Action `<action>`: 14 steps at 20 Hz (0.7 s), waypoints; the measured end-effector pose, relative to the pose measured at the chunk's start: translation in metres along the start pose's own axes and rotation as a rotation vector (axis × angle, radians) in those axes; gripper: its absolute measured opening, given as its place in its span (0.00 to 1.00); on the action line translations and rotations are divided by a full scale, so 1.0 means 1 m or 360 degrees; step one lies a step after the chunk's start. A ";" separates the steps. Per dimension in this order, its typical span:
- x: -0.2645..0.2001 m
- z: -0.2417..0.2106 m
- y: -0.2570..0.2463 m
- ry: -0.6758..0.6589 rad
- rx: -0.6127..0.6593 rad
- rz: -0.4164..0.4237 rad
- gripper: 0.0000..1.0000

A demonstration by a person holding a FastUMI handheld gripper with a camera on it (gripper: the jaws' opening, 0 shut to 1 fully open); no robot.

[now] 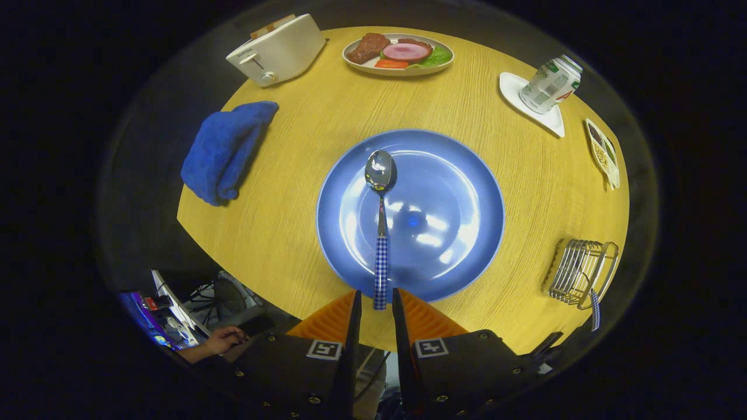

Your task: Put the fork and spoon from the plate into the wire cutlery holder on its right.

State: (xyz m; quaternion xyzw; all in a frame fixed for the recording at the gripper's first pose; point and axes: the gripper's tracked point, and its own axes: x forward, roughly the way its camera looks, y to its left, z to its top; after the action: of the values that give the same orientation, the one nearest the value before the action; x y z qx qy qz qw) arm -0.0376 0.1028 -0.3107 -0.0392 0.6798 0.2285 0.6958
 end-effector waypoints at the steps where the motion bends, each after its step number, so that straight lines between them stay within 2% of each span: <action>1: 0.004 0.002 -0.001 0.0008 0.0003 -0.0007 0.31; 9: 0.036 -0.002 -0.002 0.0134 0.0002 -0.0004 0.31; 13: 0.043 0.004 -0.006 0.0119 0.0019 -0.0001 0.31; 14: 0.045 -0.001 -0.006 0.0139 0.0037 0.0012 0.15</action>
State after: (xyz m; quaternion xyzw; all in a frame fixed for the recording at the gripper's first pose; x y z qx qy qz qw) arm -0.0373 0.1094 -0.3551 -0.0383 0.7123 0.2213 0.6650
